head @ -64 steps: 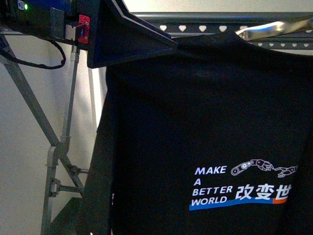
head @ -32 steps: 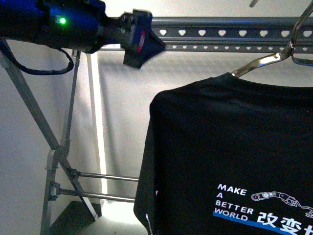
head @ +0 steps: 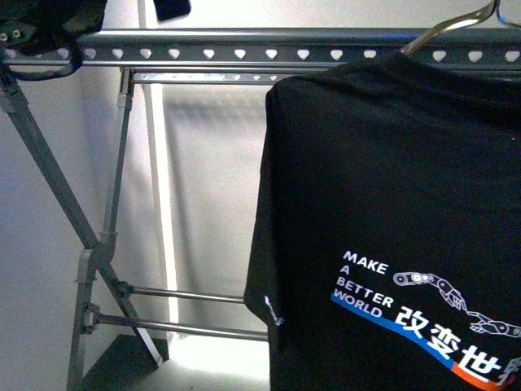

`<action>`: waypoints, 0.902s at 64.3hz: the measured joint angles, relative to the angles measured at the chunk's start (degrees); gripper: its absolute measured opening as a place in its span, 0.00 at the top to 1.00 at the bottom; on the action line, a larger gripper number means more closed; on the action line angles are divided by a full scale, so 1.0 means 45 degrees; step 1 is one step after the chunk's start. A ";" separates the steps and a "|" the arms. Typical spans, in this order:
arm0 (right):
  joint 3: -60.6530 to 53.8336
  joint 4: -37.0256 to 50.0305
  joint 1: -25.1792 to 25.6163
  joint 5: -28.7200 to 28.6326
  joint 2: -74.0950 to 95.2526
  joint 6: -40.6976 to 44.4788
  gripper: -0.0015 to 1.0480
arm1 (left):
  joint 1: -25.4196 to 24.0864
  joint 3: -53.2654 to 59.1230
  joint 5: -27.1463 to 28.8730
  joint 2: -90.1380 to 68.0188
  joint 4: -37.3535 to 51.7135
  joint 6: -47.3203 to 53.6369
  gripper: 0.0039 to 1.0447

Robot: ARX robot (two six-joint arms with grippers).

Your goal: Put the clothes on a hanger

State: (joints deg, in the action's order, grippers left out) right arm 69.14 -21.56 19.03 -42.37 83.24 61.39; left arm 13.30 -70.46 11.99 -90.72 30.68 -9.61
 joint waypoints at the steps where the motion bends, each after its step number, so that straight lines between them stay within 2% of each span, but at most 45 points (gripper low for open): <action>1: 0.0000 -0.0170 -0.0044 0.0092 -0.0049 -0.0223 0.91 | 0.0010 0.0078 0.0078 0.0185 -0.0583 0.0204 0.15; 4: 0.0000 -0.0359 -0.0136 0.0452 -0.0092 -0.0913 0.91 | 0.0010 0.0612 0.0117 0.0801 -0.1749 0.0782 0.22; 7: 0.0107 -0.0699 -0.0223 0.1151 -0.0049 -0.1841 0.91 | -0.0039 0.1710 0.0029 0.1656 -0.2016 0.1258 0.30; 10: 0.0126 -0.0792 -0.0238 0.1710 -0.0034 -0.2992 0.91 | -0.0223 0.3181 -0.0155 0.2691 -0.1477 0.1627 0.41; 16: 0.0364 -0.0889 -0.0238 0.2035 0.0058 -0.4575 0.91 | -0.0539 0.4809 -0.0374 0.3687 -0.0661 0.1826 0.54; 19: 0.0622 -0.0928 -0.0238 0.2186 0.0180 -0.5644 0.91 | -0.0816 0.6086 -0.0486 0.4299 -0.0126 0.1909 0.65; 22: 0.0860 -0.1044 -0.0243 0.2375 0.0311 -0.6261 0.91 | -0.0947 0.6727 -0.0607 0.4546 0.0112 0.1923 0.71; 30: 0.2118 -0.1763 -0.0345 0.3007 0.1030 -0.8349 0.91 | -0.1321 0.9058 -0.1073 0.5629 0.0991 0.2030 0.98; 49: 0.5163 -0.2788 -0.0481 0.3866 0.2875 -1.0982 0.91 | -0.1948 1.1973 -0.1681 0.7771 0.1744 0.2079 0.97; 51: 0.5775 -0.2851 -0.0549 0.4148 0.3283 -1.1361 0.91 | -0.2045 1.2332 -0.1773 0.8102 0.1768 0.2089 0.97; 53: 0.6280 -0.2900 -0.0617 0.4430 0.3633 -1.1604 0.91 | -0.2380 1.2594 -0.2385 0.8388 0.1763 0.2098 0.97; 58: 0.7121 -0.2987 -0.0733 0.5027 0.4245 -1.2026 0.91 | -0.2764 1.3002 -0.2599 0.8869 0.1758 0.2103 0.97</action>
State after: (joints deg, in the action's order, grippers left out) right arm 101.19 -35.00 15.73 -19.75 102.35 7.27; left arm 0.86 -11.94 0.30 -50.81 38.59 -0.14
